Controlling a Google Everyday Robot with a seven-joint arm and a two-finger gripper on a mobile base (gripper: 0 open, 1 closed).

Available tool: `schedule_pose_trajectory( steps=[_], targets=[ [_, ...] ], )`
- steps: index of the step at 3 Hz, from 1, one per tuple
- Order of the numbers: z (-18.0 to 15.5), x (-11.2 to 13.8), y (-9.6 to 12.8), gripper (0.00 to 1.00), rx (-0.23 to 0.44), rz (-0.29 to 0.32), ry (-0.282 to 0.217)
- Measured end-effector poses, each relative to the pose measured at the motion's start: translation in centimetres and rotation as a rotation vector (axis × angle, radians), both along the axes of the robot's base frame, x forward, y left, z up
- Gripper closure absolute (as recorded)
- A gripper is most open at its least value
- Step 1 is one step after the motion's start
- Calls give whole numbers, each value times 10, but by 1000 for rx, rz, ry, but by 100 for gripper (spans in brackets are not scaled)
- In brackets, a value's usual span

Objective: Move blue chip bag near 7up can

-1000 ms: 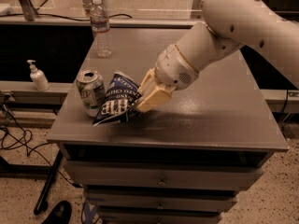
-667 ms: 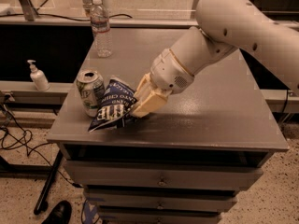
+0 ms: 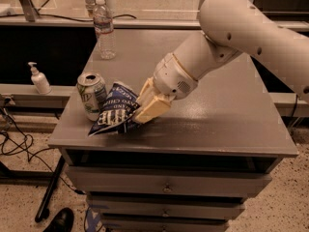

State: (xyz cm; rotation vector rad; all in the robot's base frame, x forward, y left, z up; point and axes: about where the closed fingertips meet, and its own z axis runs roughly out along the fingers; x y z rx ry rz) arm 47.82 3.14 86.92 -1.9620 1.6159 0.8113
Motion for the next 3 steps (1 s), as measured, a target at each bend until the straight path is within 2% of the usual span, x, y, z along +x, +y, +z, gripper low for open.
schedule_pose_trajectory(
  steps=[1,2,3],
  targets=[
    [0,3,0,13,3,-10,-5],
    [0,5,-1,0,5,-17,-8],
    [2,6,-2,0,8,-21,-10]
  ],
)
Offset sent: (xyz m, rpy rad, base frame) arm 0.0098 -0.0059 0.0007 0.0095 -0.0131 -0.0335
